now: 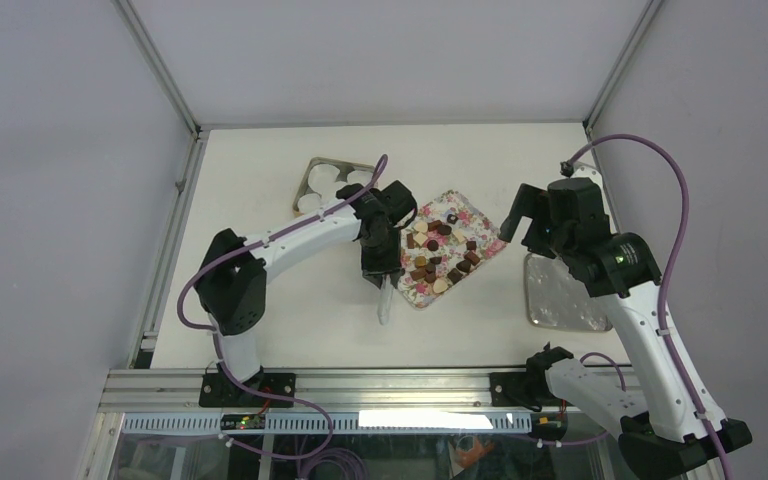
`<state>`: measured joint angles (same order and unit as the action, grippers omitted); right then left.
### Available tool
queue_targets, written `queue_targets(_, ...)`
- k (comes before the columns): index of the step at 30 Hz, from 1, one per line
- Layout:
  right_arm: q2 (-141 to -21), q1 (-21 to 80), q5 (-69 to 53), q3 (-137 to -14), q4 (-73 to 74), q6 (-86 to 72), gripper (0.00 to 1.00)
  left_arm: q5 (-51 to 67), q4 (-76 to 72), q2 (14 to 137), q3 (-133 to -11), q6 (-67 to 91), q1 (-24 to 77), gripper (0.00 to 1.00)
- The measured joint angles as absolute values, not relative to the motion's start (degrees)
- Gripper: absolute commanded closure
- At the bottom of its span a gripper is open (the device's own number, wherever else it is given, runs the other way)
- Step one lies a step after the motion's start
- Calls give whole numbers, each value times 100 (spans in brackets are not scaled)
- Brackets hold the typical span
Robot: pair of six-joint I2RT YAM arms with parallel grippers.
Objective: Pack the chocolate
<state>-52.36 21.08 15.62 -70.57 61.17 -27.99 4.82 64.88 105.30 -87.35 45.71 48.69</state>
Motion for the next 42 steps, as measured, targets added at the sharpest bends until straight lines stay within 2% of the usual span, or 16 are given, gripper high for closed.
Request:
queue_targets(8,-5234,2108,1562,-7057,6119,-2797,1,744,6558,10357,-9041,3988,4491,100)
queue_targets(17,-5218,2108,1562,-7057,6121,-2797,1,1118,6676,9826,-9780,3157,2283,100)
queue_targets(23,-5336,2108,1555,-7059,6119,-2805,1,1538,6820,10051,-10165,2773,1365,100)
queue_targets(32,-5653,2108,1538,-7061,6119,-2823,1,2294,6818,11301,-10685,2362,666,100)
queue_targets(42,-5804,2108,1494,-7061,6117,-2884,1,2414,6829,11966,-10991,2281,554,100)
